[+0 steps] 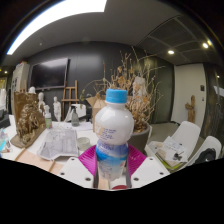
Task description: Pour water
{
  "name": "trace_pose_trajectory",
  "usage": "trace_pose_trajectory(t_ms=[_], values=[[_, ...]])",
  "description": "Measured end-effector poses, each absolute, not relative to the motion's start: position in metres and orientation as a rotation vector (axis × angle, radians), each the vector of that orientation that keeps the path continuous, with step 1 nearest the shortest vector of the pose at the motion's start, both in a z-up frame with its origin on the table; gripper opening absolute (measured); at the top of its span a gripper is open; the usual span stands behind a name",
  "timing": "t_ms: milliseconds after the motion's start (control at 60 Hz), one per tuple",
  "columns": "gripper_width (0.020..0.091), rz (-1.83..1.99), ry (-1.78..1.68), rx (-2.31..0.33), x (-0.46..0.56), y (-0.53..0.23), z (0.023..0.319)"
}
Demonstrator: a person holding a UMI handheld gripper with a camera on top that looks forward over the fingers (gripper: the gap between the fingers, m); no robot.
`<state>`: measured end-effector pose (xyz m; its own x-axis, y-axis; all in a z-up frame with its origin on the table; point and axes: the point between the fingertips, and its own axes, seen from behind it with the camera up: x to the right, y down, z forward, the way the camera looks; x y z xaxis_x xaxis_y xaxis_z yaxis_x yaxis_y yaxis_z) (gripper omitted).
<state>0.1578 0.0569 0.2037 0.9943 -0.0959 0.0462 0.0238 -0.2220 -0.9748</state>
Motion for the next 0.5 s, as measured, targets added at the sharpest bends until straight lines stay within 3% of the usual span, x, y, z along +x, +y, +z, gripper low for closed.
trace_pose_trajectory(t_ms=[200,350,400,500], values=[[0.0363,-0.112,-0.033,-1.913,0.188,0.060,0.102],[0.0370,-0.091,-0.062,-1.970,0.195,0.045,0.053],[0.0373,-0.080,-0.065,-1.940,0.197,0.042,0.055],[0.0462,-0.060,-0.048,-1.926,0.198,0.043,0.056]])
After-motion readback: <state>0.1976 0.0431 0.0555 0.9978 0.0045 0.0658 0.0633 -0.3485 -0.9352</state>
